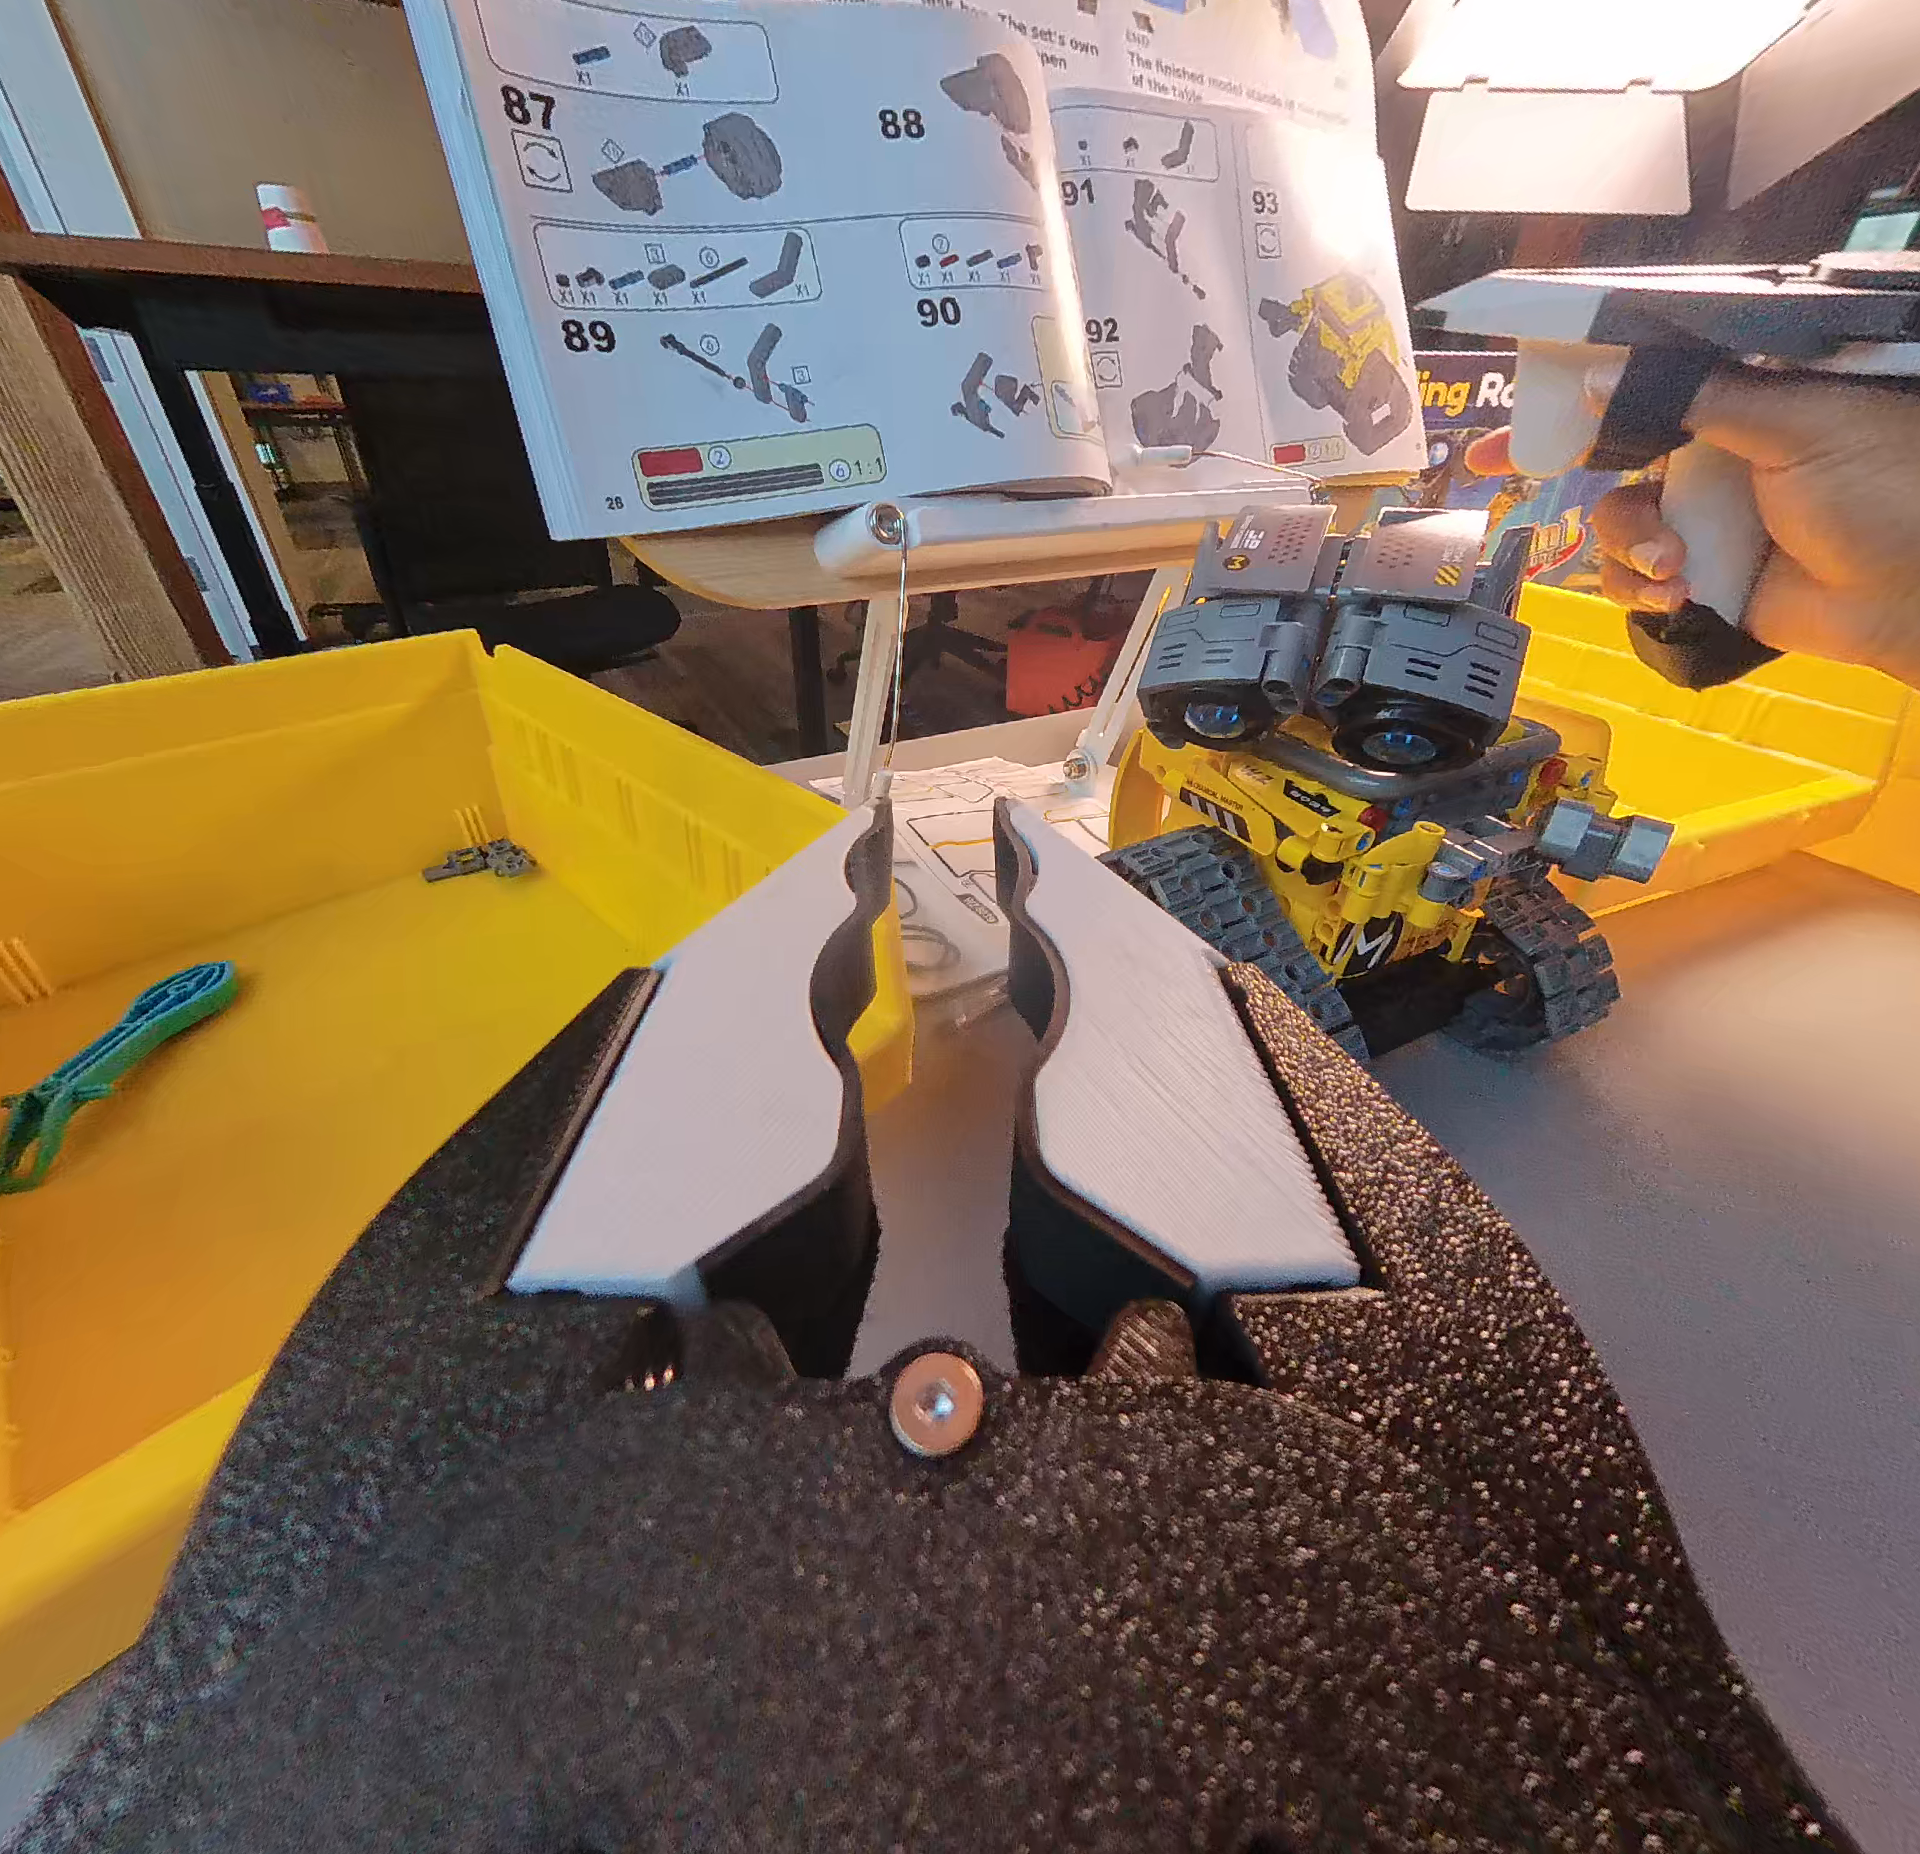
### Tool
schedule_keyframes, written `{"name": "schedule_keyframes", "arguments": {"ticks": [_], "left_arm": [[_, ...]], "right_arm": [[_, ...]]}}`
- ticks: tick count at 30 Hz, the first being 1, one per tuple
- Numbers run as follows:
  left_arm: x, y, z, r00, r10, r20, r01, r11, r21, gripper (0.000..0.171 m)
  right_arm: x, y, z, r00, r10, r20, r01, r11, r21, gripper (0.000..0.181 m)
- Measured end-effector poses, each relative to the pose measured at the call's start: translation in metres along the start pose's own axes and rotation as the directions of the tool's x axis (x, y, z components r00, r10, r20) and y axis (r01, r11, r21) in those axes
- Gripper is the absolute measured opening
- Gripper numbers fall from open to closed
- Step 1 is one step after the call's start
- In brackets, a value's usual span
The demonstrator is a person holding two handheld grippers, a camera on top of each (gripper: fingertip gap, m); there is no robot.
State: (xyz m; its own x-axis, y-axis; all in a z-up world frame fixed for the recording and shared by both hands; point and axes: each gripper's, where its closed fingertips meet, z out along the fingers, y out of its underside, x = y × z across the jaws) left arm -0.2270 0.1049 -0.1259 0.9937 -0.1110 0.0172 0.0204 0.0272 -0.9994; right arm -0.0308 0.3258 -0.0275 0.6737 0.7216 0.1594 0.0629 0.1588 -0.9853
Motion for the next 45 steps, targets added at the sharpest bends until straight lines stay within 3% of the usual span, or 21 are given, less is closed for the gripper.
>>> {"name": "schedule_keyframes", "arguments": {"ticks": [8,15,21,26,34,39,42,45], "left_arm": [[0.000,0.009,0.005,1.000,-0.018,-0.025,0.017,0.999,-0.030,0.020],[0.000,0.008,0.005,0.999,-0.025,-0.033,0.024,0.999,-0.028,0.020],[0.001,0.009,0.005,0.999,-0.020,-0.040,0.019,0.999,-0.036,0.020],[0.000,0.007,0.004,0.999,-0.028,-0.046,0.026,0.999,-0.033,0.020],[0.008,0.008,0.001,0.993,-0.047,-0.112,0.040,0.997,-0.061,0.021],[0.032,0.007,-0.002,0.968,-0.051,-0.247,0.027,0.995,-0.101,0.020],[0.049,0.020,-0.005,0.941,-0.048,-0.336,-0.022,0.980,-0.200,0.022],[0.057,0.034,-0.005,0.934,-0.010,-0.358,-0.083,0.966,-0.243,0.023]], "right_arm": [[0.004,-0.002,0.025,1.000,-0.014,-0.028,0.014,1.000,0.004,0.001],[0.007,0.000,0.028,0.999,0.005,-0.052,-0.004,1.000,0.003,0.000],[0.000,0.006,0.025,0.998,0.062,0.003,-0.062,0.998,-0.020,0.002],[-0.040,-0.001,-0.007,0.985,0.053,0.167,-0.049,0.999,-0.023,0.008],[-0.100,-0.002,-0.087,0.936,0.046,0.349,-0.017,0.996,-0.087,0.014],[-0.134,0.031,-0.125,0.913,0.071,0.401,-0.020,0.991,-0.130,0.016],[-0.141,0.055,-0.136,0.922,0.088,0.377,-0.057,0.994,-0.094,0.017],[-0.144,0.078,-0.138,0.930,-0.022,0.368,0.055,0.995,-0.079,0.020]]}}
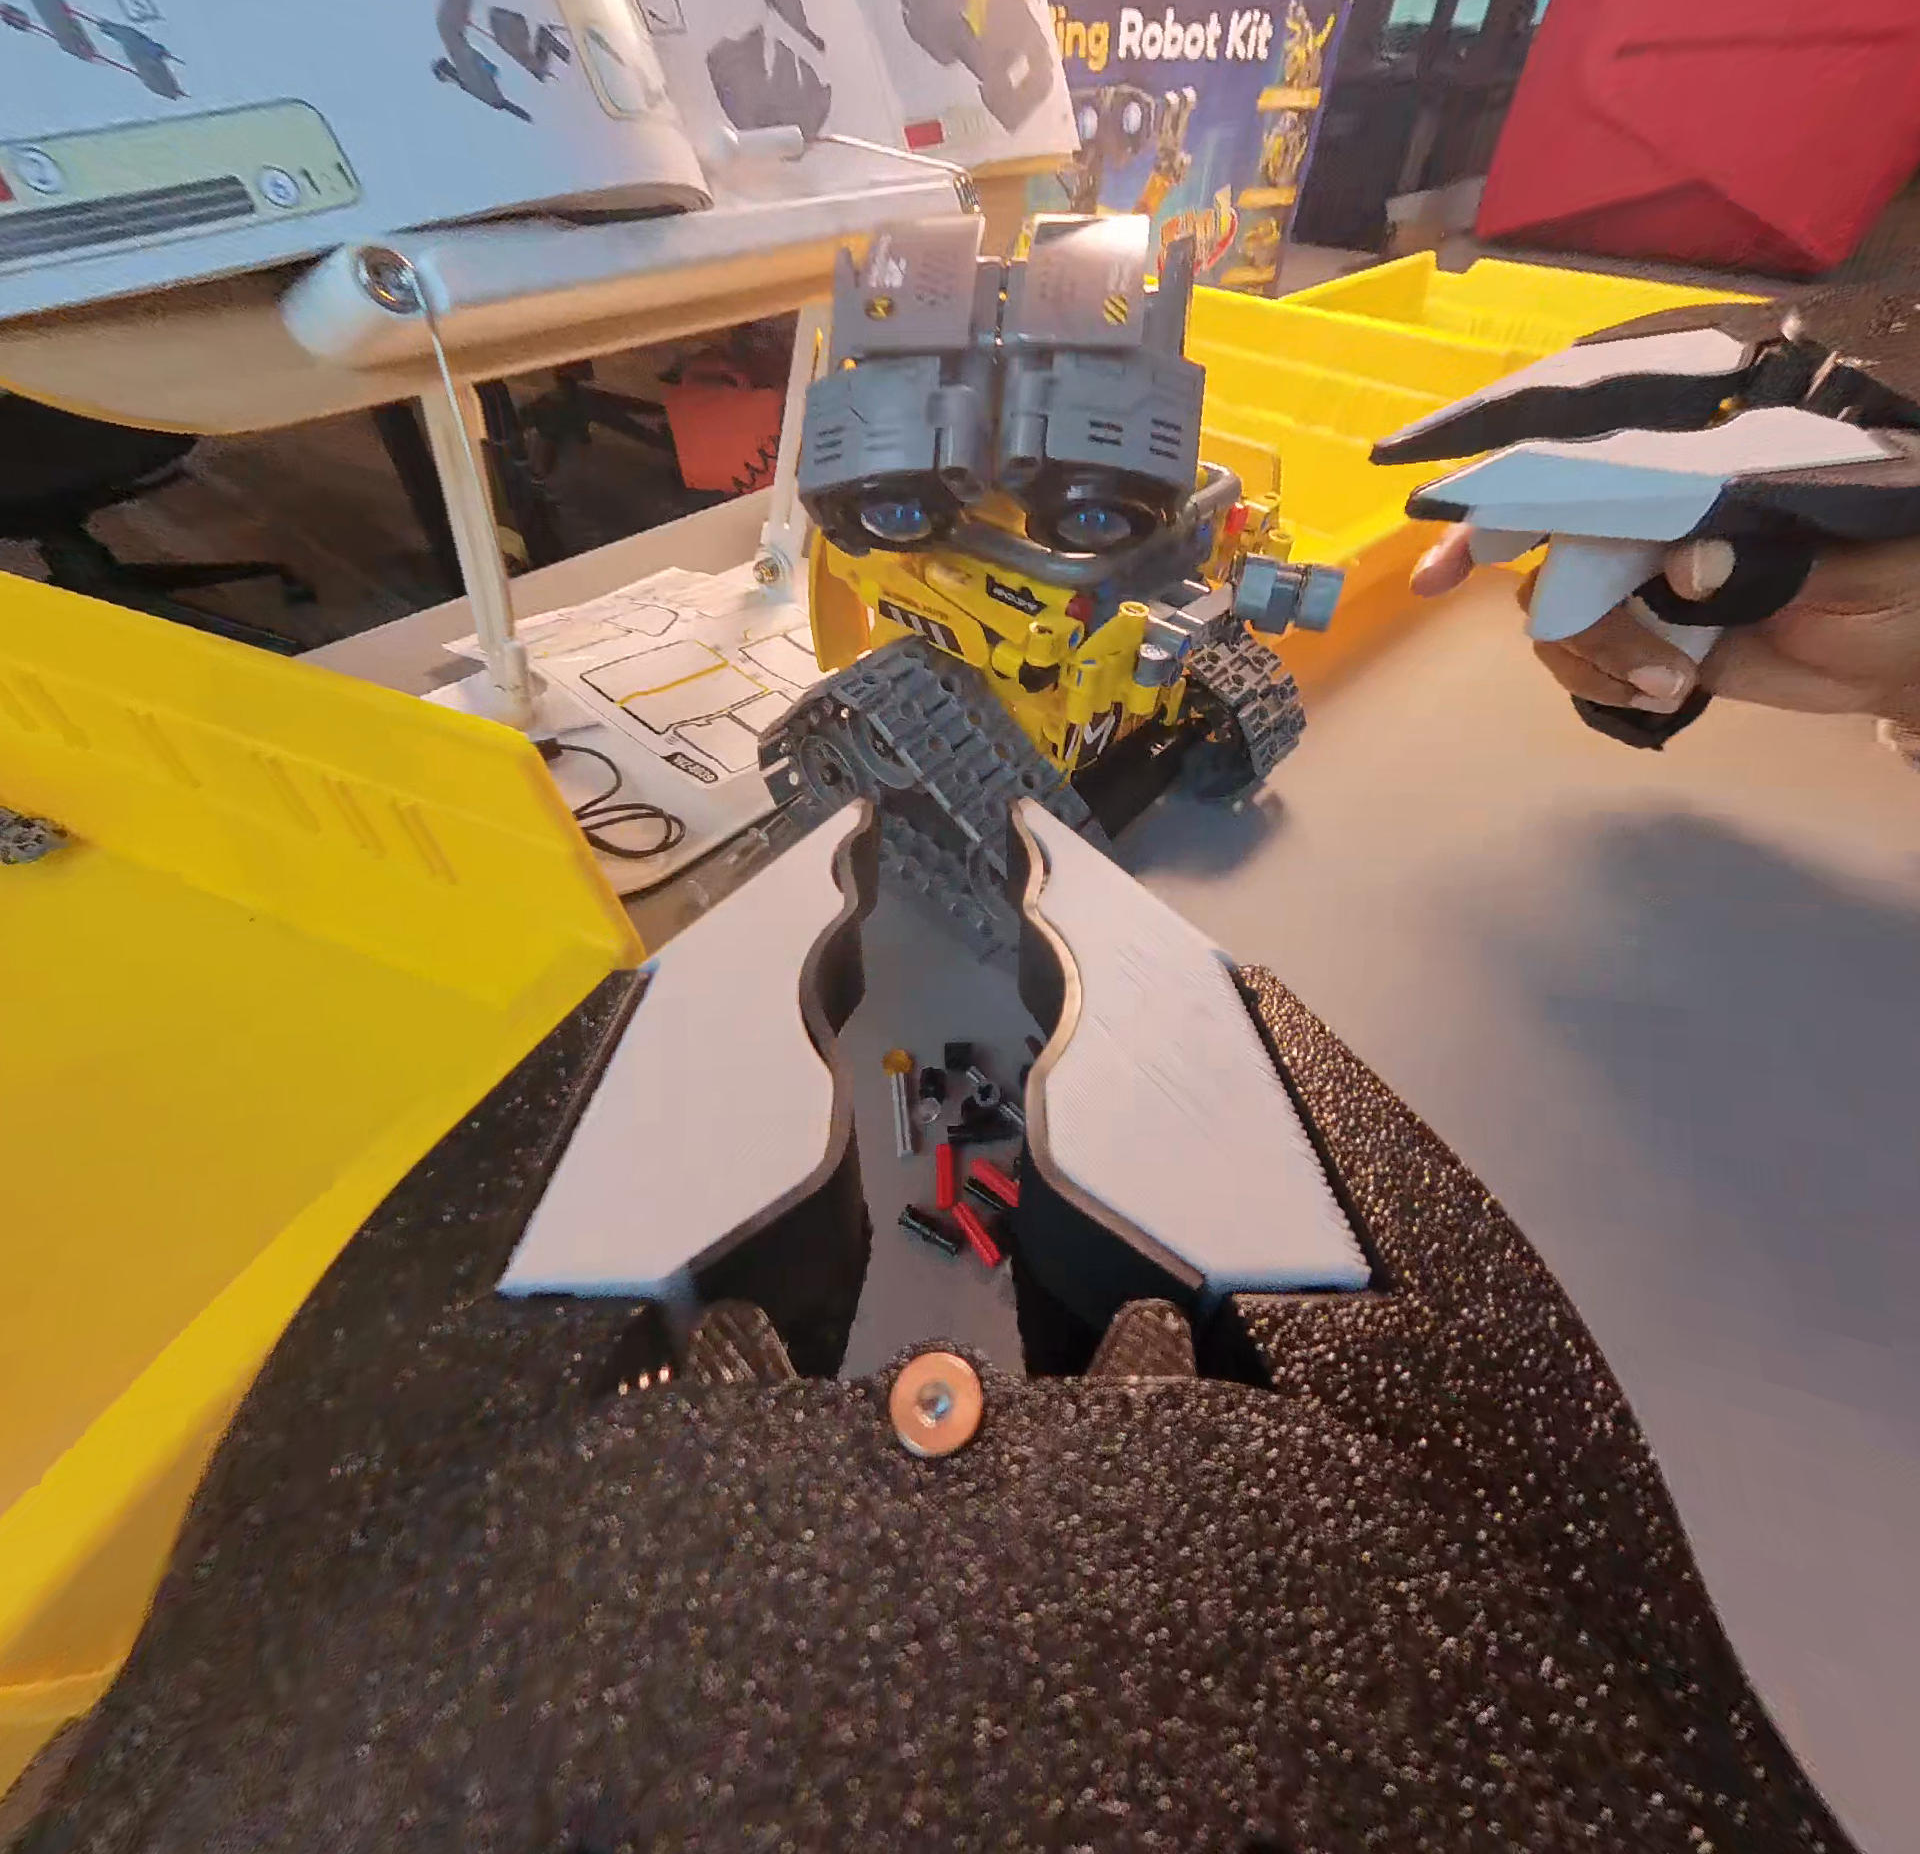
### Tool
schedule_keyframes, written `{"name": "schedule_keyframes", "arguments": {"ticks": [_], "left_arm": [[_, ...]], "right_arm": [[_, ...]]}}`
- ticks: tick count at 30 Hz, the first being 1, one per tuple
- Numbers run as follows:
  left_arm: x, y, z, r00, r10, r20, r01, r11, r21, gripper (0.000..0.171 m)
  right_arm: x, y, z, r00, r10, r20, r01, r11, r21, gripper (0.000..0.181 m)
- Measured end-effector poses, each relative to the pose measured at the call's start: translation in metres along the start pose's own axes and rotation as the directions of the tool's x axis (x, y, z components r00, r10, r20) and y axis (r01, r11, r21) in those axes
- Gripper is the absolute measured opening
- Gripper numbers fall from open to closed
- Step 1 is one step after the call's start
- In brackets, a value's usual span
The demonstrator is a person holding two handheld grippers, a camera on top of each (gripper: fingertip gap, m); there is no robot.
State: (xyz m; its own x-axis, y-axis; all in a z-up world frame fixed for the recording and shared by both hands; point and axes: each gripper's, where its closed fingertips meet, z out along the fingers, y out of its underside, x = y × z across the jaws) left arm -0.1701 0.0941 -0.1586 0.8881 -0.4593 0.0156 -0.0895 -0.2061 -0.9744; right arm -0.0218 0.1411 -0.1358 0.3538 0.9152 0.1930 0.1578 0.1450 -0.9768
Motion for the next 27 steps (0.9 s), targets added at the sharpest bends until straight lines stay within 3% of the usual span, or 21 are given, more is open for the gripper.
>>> {"name": "schedule_keyframes", "arguments": {"ticks": [6,11,14,16,17,23,27], "left_arm": [[0.009,0.011,0.011,0.999,0.052,-0.009,-0.052,0.997,-0.054,0.027],[0.016,0.000,0.016,0.999,0.029,-0.016,-0.029,1.000,0.007,0.031],[0.020,-0.012,0.019,0.999,-0.020,-0.034,0.022,0.998,0.063,0.041],[0.022,-0.014,0.021,0.999,-0.019,-0.035,0.022,0.997,0.078,0.042],[0.024,-0.013,0.022,0.999,-0.011,-0.033,0.013,0.997,0.076,0.042],[0.027,-0.011,0.022,1.000,0.003,-0.017,-0.002,0.999,0.051,0.041],[0.050,-0.018,0.021,0.993,-0.005,-0.116,0.012,0.998,0.059,0.040]], "right_arm": [[-0.005,0.014,0.007,0.975,-0.213,-0.057,0.211,0.976,-0.044,0.032],[-0.016,0.011,0.015,0.930,-0.358,-0.080,0.353,0.933,-0.073,0.044],[-0.012,0.012,0.031,0.851,-0.511,-0.125,0.493,0.858,-0.145,0.049],[-0.006,0.016,0.038,0.769,-0.625,-0.135,0.596,0.777,-0.202,0.036],[-0.011,0.018,0.039,0.758,-0.644,-0.104,0.620,0.761,-0.191,0.020],[-0.021,-0.002,0.022,0.785,-0.615,-0.077,0.597,0.783,-0.174,0.015],[-0.047,-0.018,0.002,0.807,-0.590,-0.007,0.583,0.800,-0.142,0.015]]}}
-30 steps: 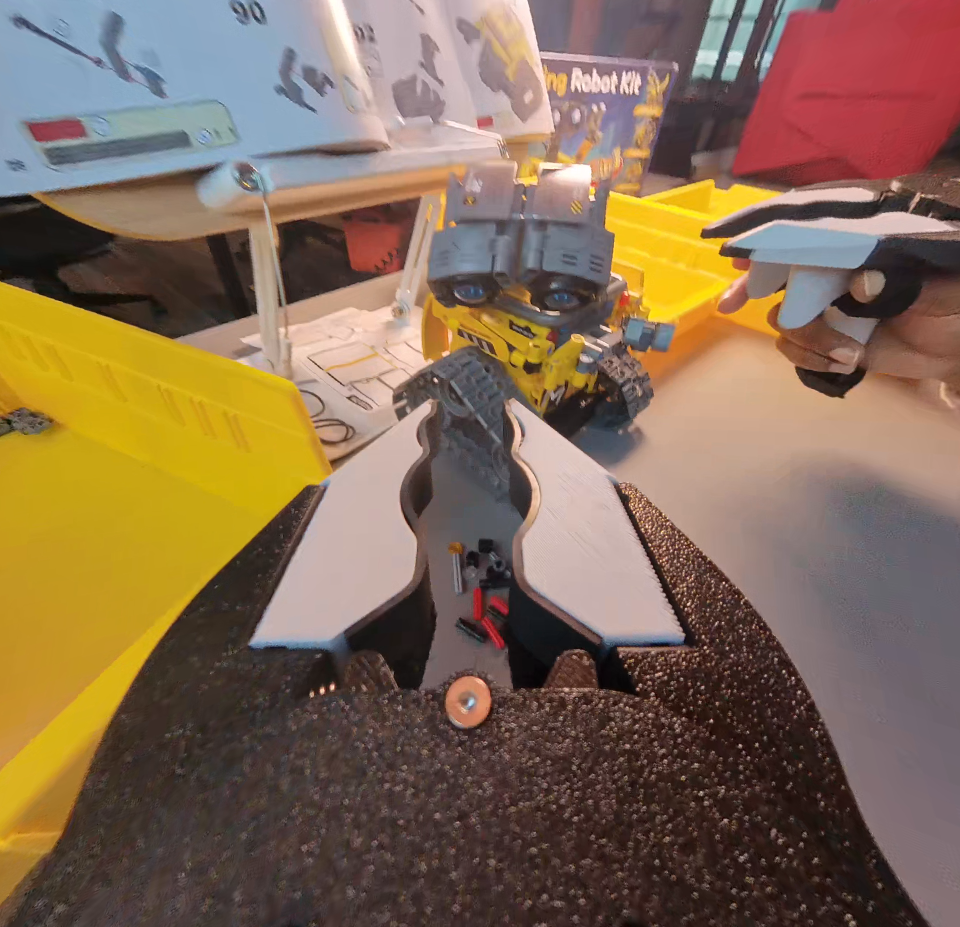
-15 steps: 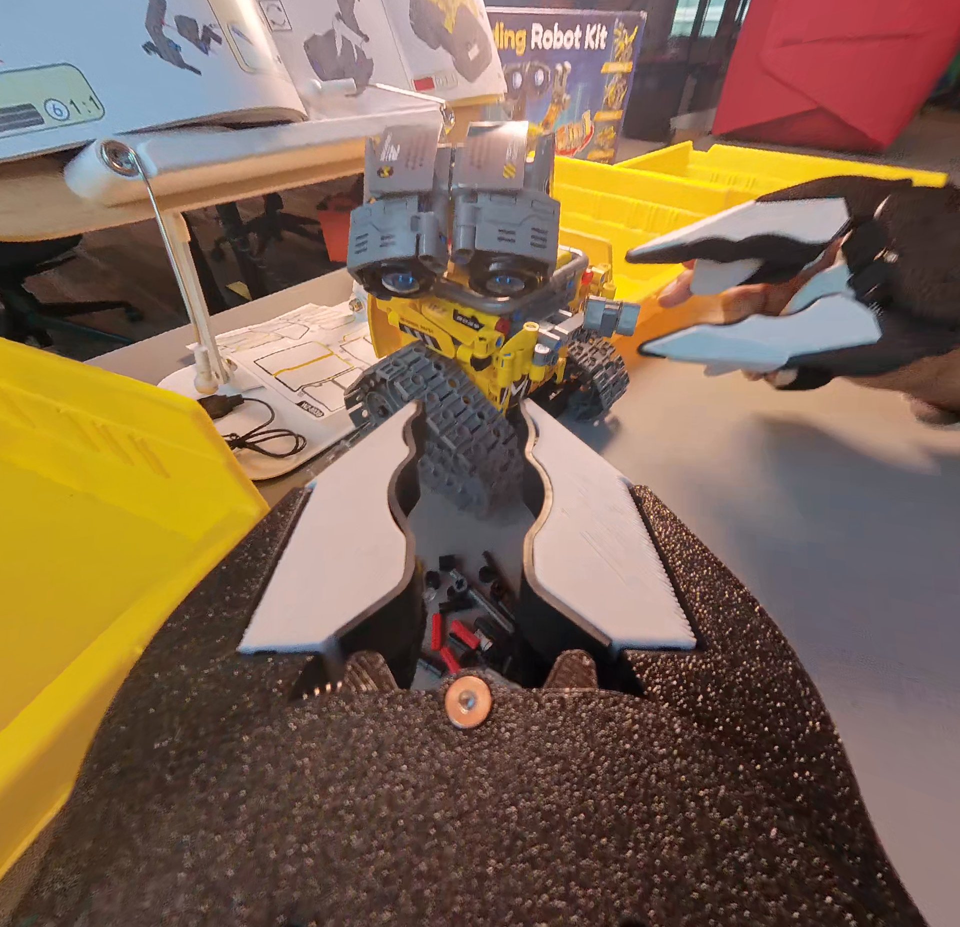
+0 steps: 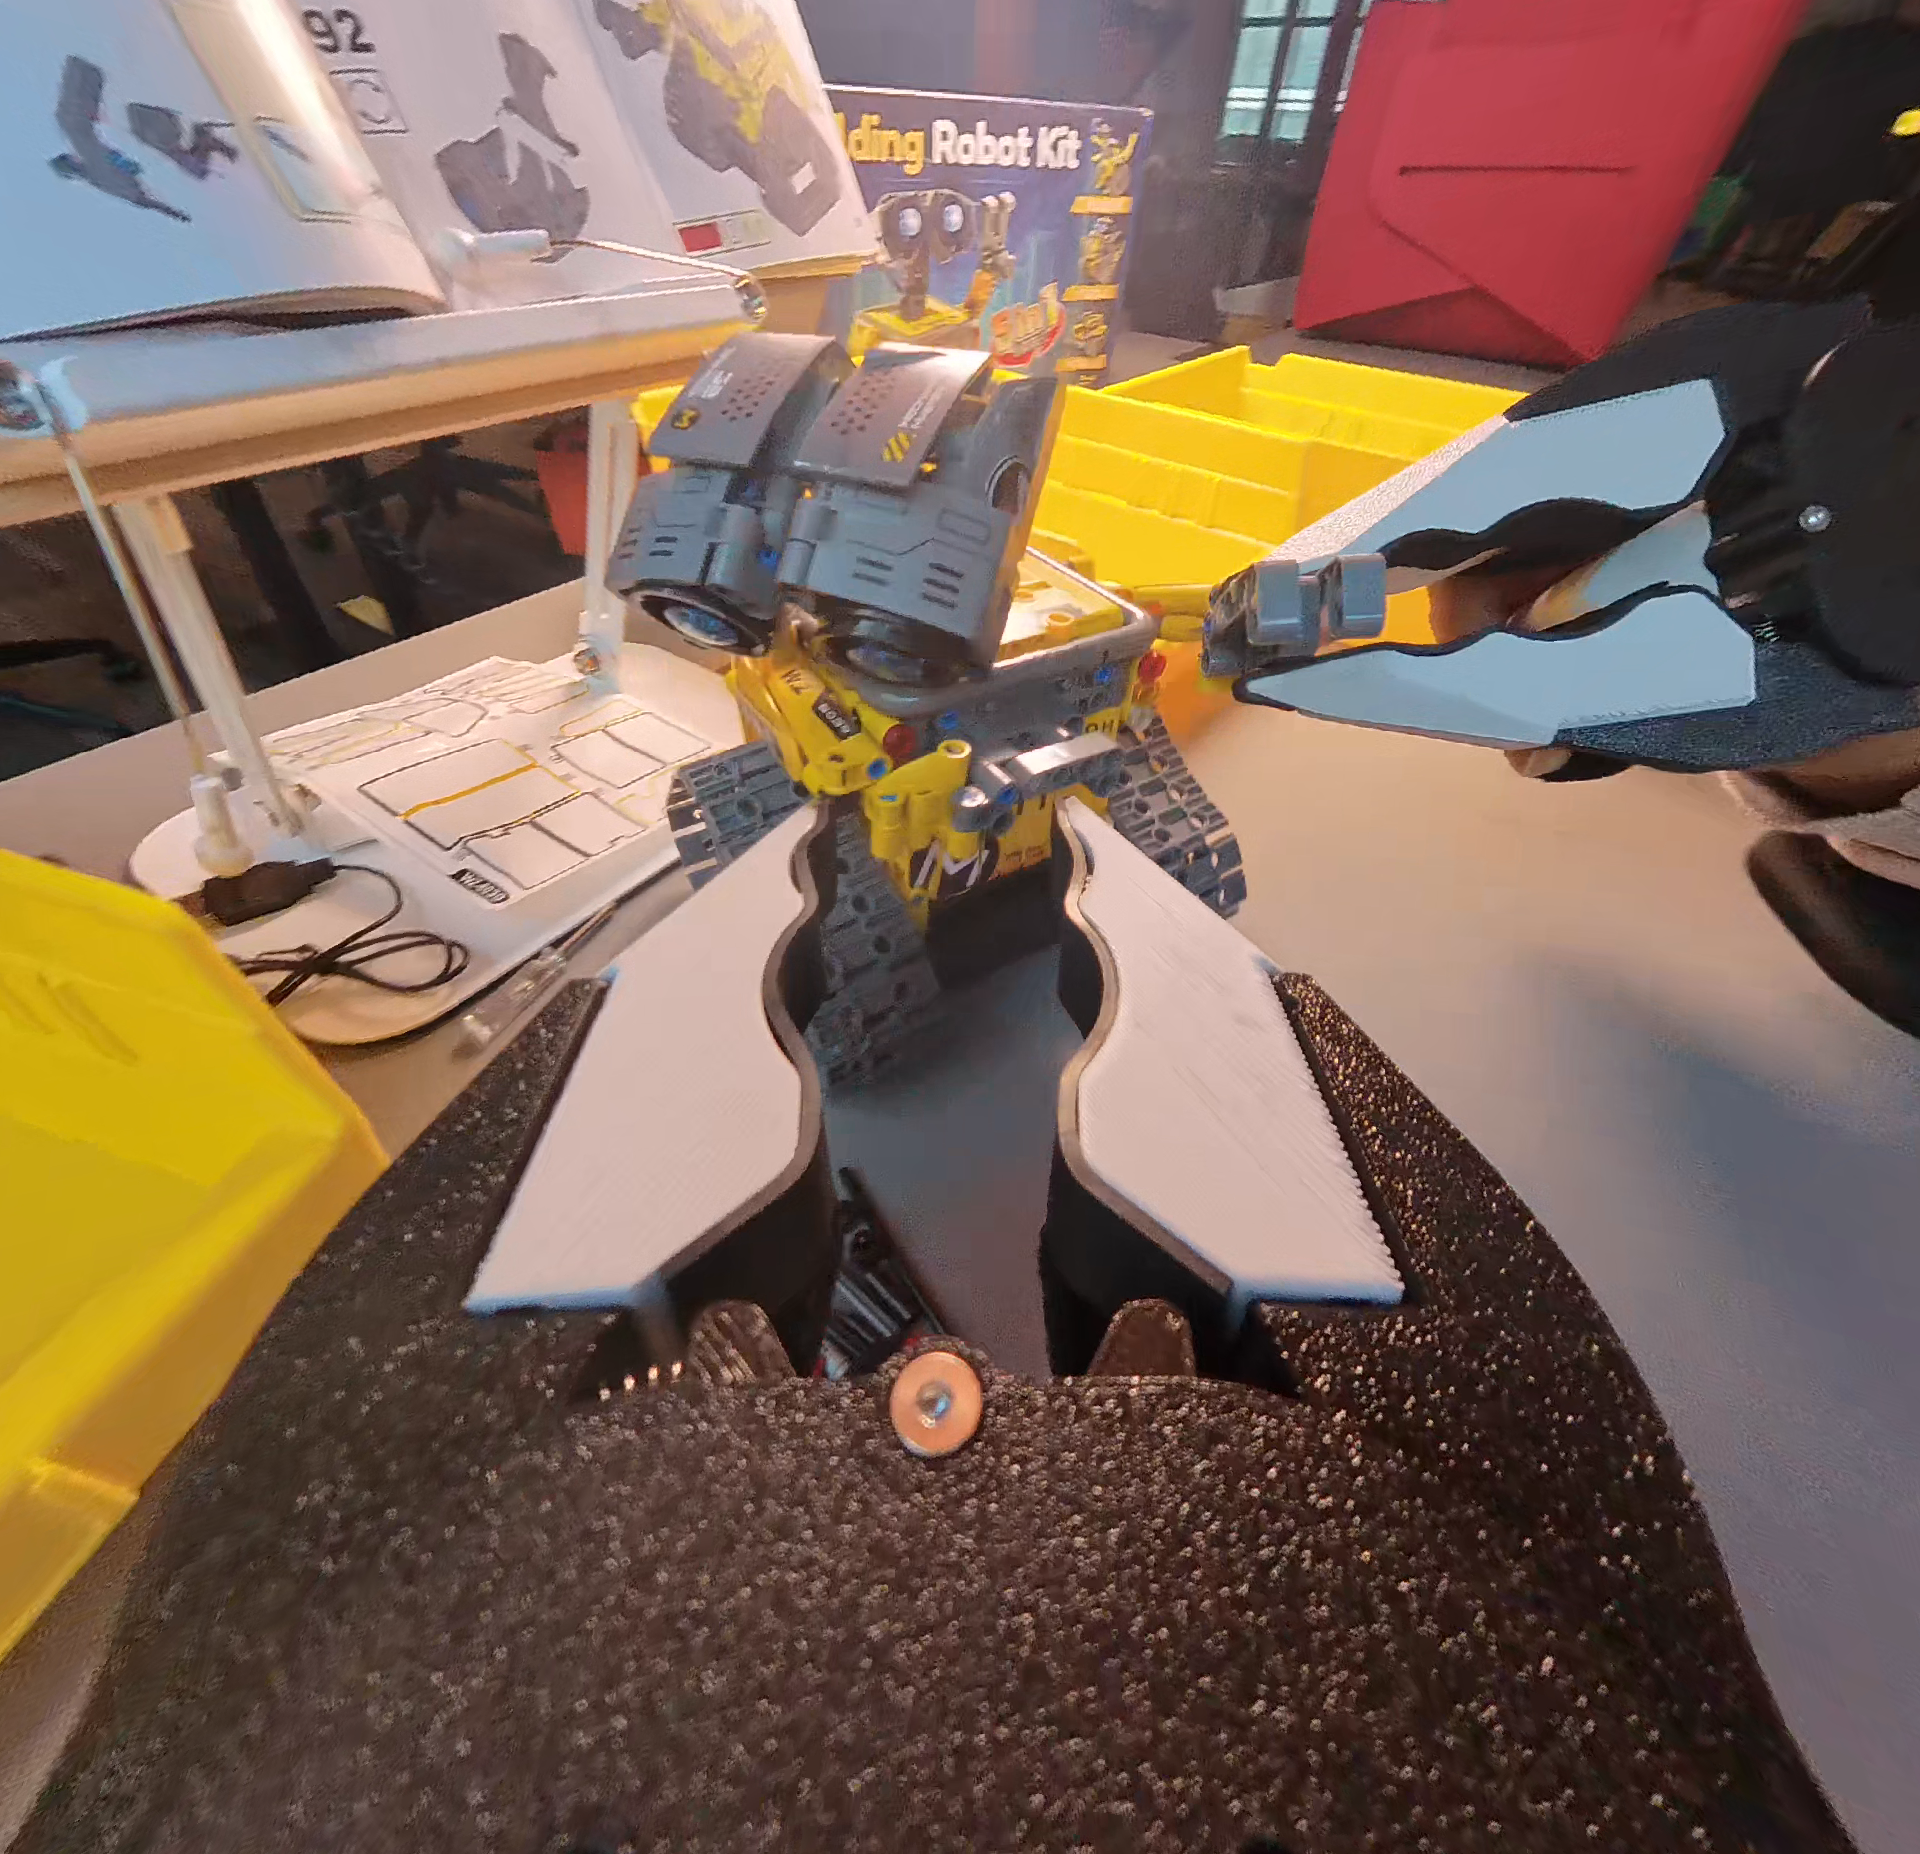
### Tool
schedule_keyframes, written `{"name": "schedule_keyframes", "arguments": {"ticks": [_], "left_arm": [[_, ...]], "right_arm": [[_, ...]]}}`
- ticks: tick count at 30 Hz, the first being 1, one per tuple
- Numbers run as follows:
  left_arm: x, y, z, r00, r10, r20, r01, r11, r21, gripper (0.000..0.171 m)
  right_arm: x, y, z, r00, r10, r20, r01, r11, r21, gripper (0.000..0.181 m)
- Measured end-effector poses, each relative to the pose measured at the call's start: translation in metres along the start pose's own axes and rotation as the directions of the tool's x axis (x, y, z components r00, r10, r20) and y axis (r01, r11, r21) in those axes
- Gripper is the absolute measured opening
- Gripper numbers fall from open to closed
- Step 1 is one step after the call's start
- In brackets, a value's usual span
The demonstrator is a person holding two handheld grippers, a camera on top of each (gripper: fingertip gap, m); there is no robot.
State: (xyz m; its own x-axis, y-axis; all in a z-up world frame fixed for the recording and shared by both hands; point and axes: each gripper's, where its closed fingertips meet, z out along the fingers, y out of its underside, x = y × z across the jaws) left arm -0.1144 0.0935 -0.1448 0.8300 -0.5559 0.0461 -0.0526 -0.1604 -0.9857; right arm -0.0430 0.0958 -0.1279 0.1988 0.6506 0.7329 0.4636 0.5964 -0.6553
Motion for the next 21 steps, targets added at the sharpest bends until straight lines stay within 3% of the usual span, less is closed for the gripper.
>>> {"name": "schedule_keyframes", "arguments": {"ticks": [7,11,13,16,18,21], "left_arm": [[0.031,-0.024,-0.013,0.985,-0.006,-0.170,0.015,0.998,0.056,0.044],[0.032,-0.025,-0.016,0.981,-0.016,-0.194,0.023,0.999,0.032,0.076],[0.050,-0.027,-0.018,0.955,-0.045,-0.293,0.052,0.998,0.016,0.097],[0.087,-0.031,-0.018,0.902,-0.043,-0.429,0.040,0.999,-0.016,0.114],[0.102,-0.028,-0.012,0.897,-0.008,-0.443,-0.011,0.999,-0.041,0.116],[0.115,-0.016,0.001,0.908,0.079,-0.411,-0.123,0.989,-0.081,0.103]], "right_arm": [[-0.010,-0.032,-0.052,0.983,0.103,0.155,-0.114,0.991,0.066,0.014],[-0.026,-0.049,-0.085,0.964,0.135,0.230,-0.171,0.974,0.146,0.014],[-0.038,-0.057,-0.103,0.946,0.132,0.296,-0.190,0.966,0.176,0.015],[-0.044,-0.068,-0.124,0.919,0.165,0.358,-0.262,0.935,0.241,0.015],[-0.046,-0.069,-0.133,0.879,0.222,0.422,-0.355,0.896,0.266,0.015],[-0.039,-0.062,-0.141,0.809,0.318,0.494,-0.488,0.832,0.263,0.017]]}}
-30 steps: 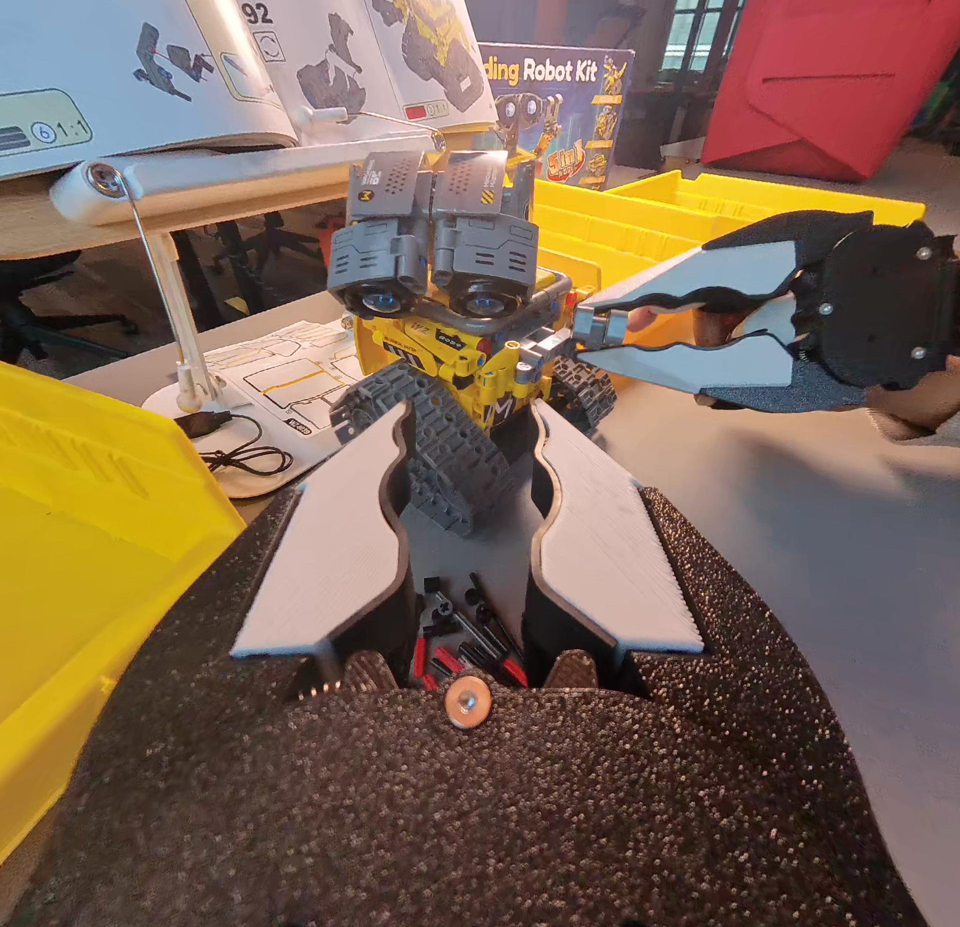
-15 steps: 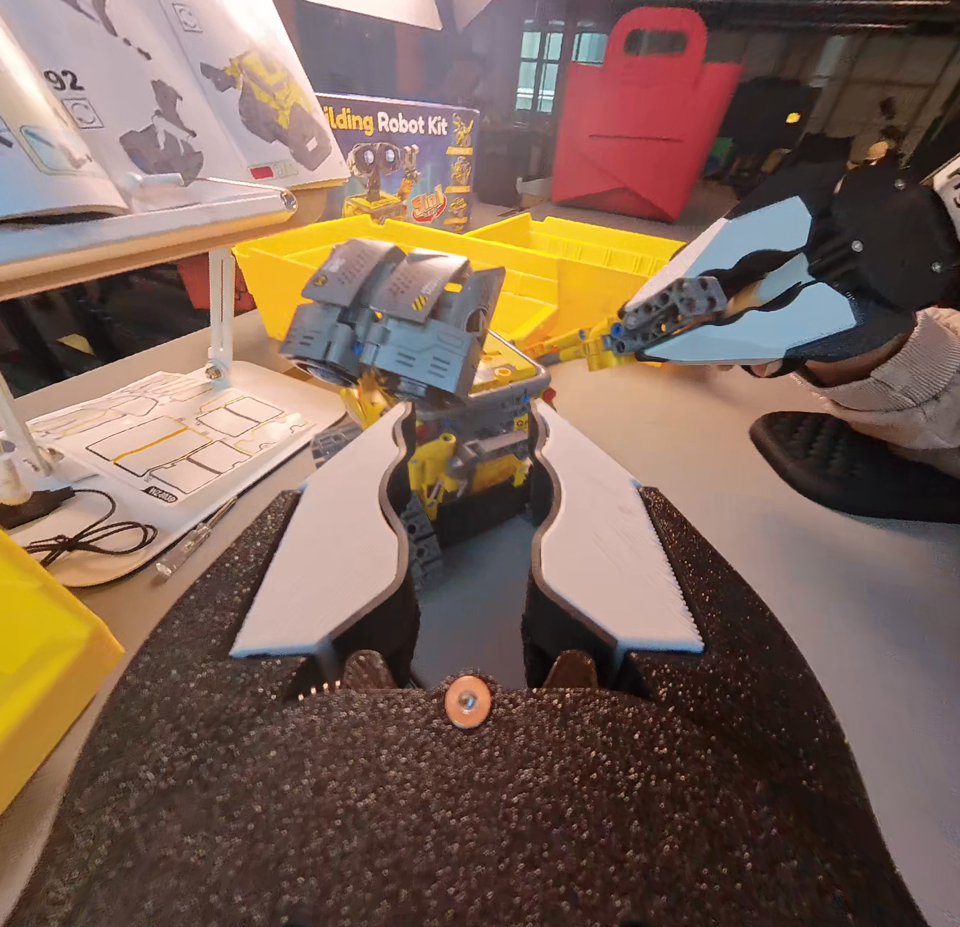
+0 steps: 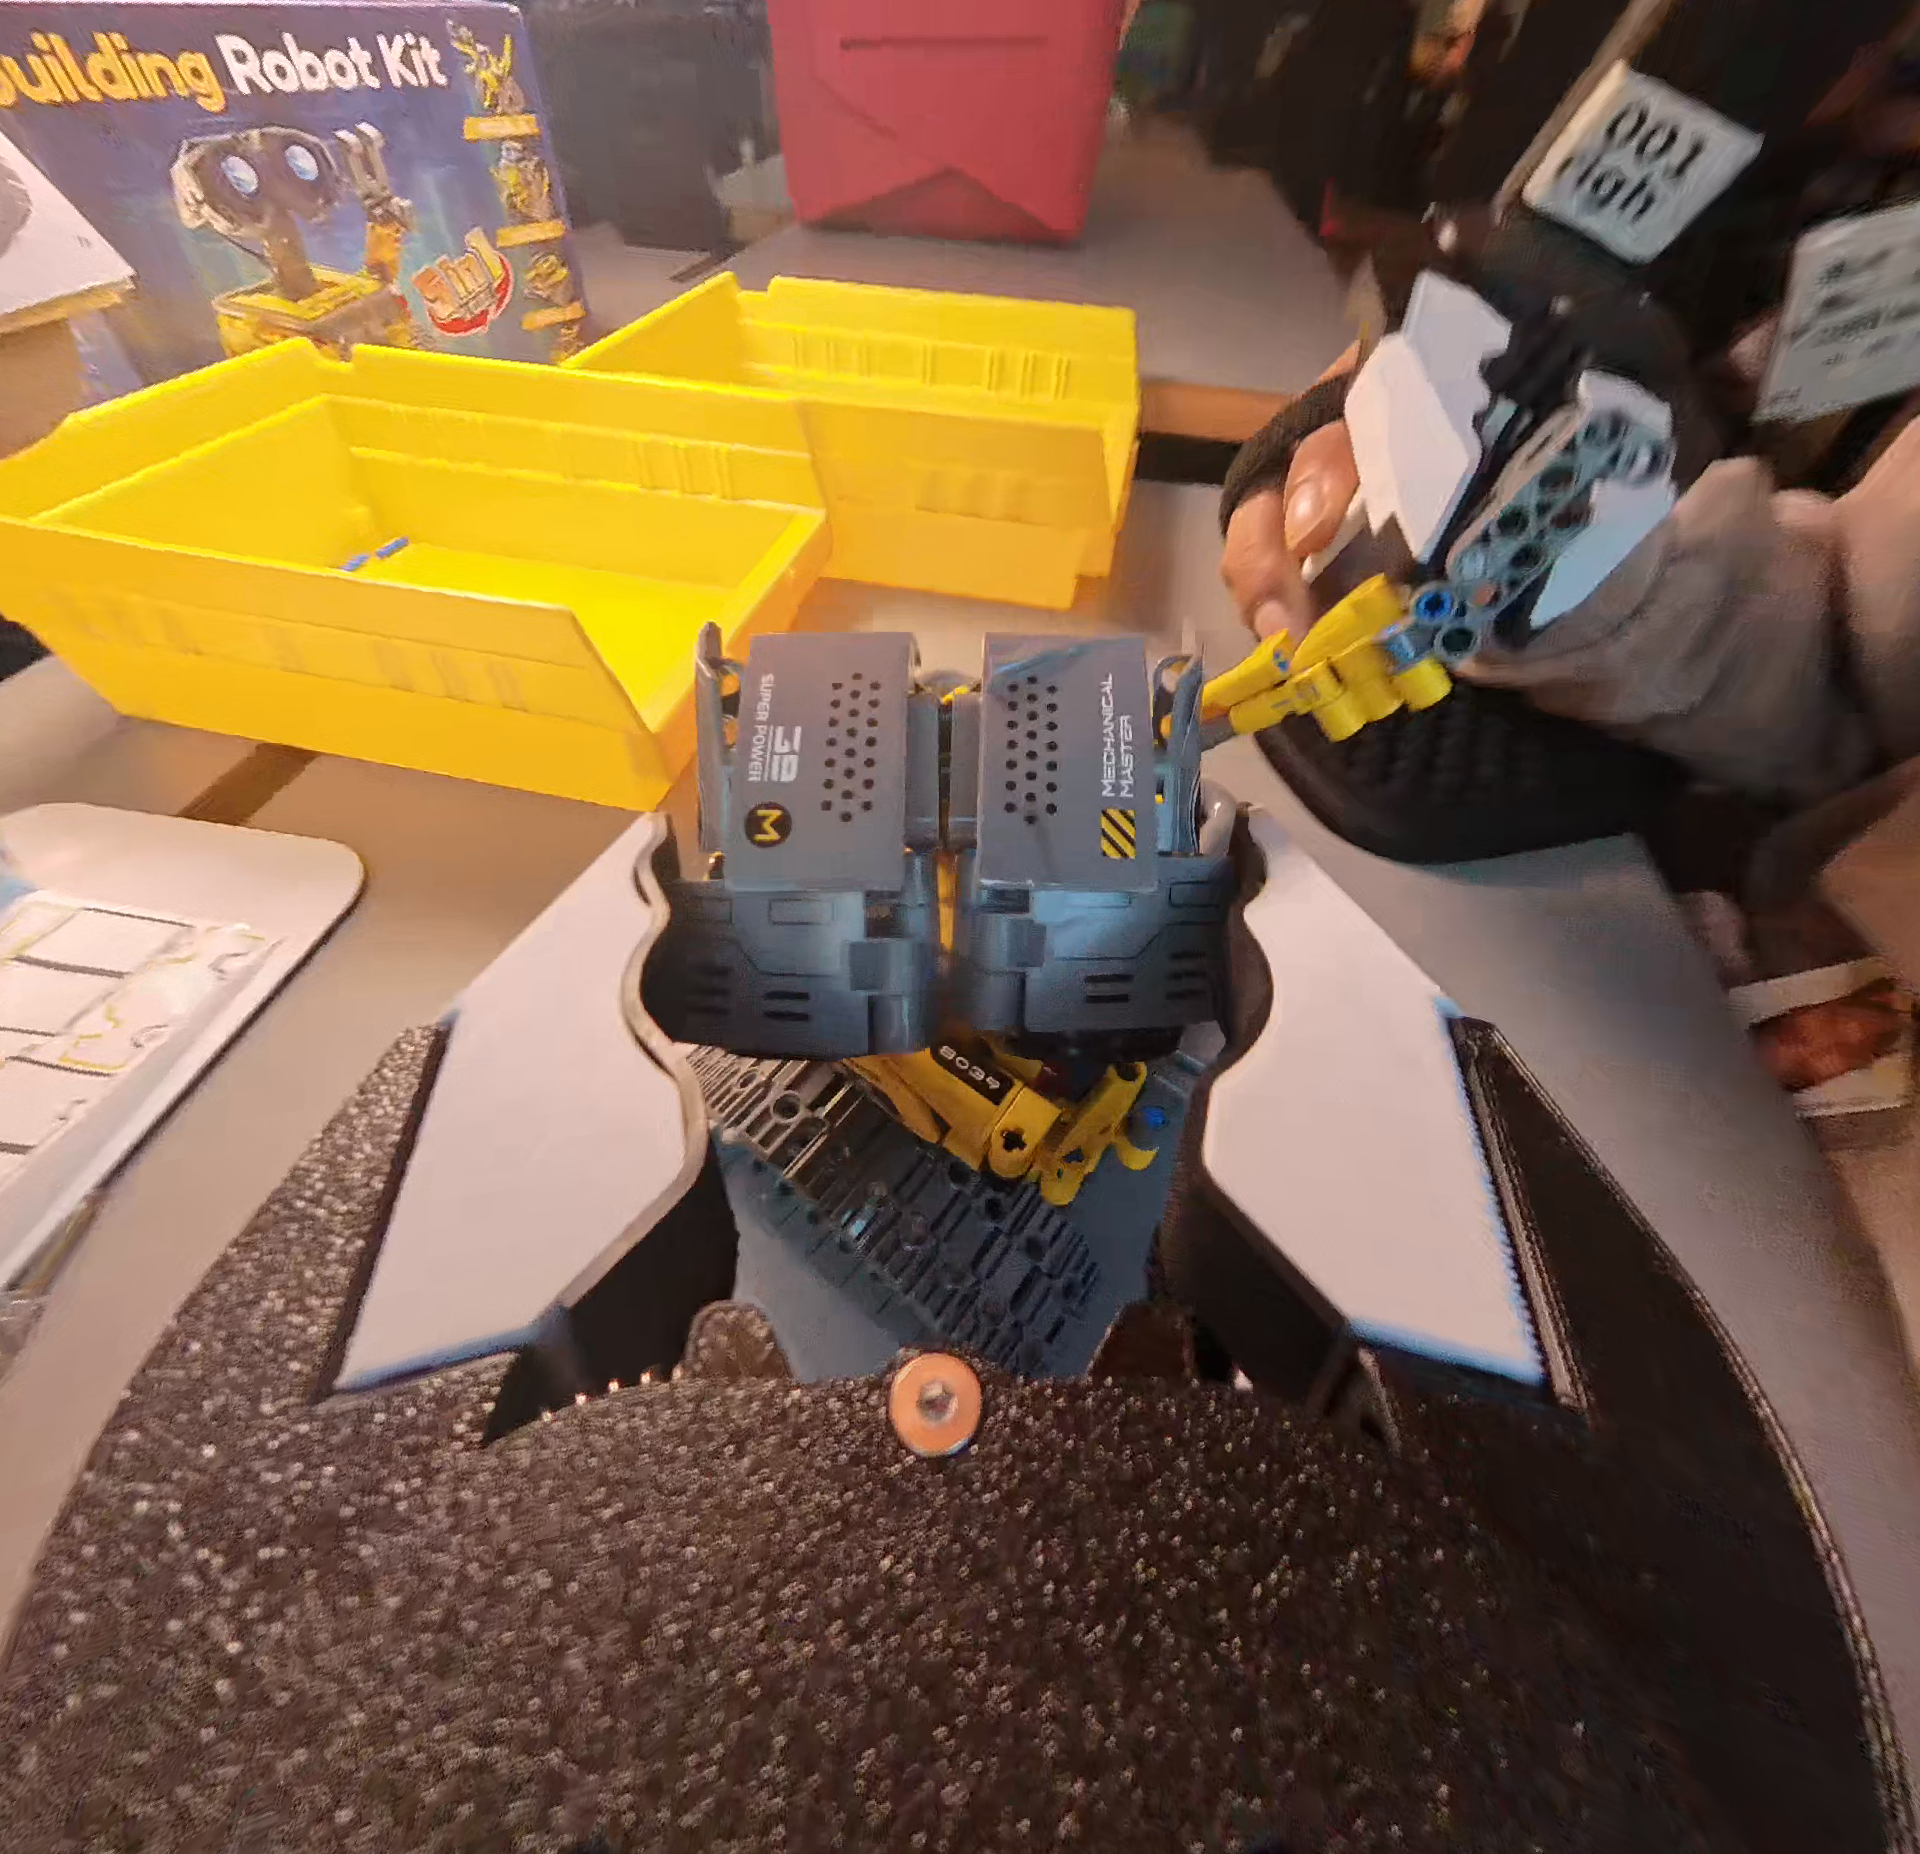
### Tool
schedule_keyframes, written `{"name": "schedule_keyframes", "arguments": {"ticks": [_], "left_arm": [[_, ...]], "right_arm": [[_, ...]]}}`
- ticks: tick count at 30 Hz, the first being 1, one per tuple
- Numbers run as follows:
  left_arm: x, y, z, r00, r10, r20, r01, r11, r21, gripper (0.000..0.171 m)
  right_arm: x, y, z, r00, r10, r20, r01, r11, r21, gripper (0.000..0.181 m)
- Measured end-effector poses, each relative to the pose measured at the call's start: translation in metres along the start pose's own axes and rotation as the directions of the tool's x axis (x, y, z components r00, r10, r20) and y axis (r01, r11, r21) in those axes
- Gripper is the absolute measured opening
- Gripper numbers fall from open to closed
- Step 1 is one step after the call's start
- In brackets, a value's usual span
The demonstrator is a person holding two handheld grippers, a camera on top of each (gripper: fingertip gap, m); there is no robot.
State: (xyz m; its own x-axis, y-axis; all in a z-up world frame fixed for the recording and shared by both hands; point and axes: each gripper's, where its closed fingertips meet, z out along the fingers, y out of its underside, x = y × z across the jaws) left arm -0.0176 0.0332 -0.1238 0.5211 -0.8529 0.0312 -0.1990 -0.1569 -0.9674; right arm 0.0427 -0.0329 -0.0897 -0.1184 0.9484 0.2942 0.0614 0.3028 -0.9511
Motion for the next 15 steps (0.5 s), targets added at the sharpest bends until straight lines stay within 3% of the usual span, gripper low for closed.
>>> {"name": "schedule_keyframes", "arguments": {"ticks": [4,9,10,11,13,15], "left_arm": [[0.002,-0.002,0.000,0.992,0.094,0.079,-0.084,0.989,-0.118,0.101],[0.007,-0.022,0.005,0.996,0.028,0.086,-0.007,0.971,-0.237,0.099],[0.007,-0.025,0.008,0.996,0.033,0.082,-0.009,0.960,-0.279,0.100],[0.007,-0.026,0.010,0.996,0.039,0.086,-0.009,0.946,-0.325,0.100],[0.006,-0.026,0.014,0.996,0.039,0.081,-0.002,0.911,-0.413,0.100],[0.006,-0.025,0.015,0.998,0.012,0.068,0.022,0.885,-0.464,0.100]], "right_arm": [[-0.009,0.008,-0.009,0.997,0.047,0.063,-0.043,0.998,-0.053,0.021],[-0.019,0.011,-0.011,0.986,0.086,0.143,-0.070,0.991,-0.114,0.024],[-0.017,0.008,-0.013,0.982,0.103,0.156,-0.085,0.990,-0.114,0.033],[-0.015,0.006,-0.015,0.977,0.133,0.165,-0.112,0.985,-0.128,0.070],[-0.008,0.008,-0.021,0.983,0.118,0.138,-0.090,0.978,-0.189,0.083],[-0.005,0.000,-0.028,0.988,0.074,0.136,-0.052,0.985,-0.164,0.079]]}}
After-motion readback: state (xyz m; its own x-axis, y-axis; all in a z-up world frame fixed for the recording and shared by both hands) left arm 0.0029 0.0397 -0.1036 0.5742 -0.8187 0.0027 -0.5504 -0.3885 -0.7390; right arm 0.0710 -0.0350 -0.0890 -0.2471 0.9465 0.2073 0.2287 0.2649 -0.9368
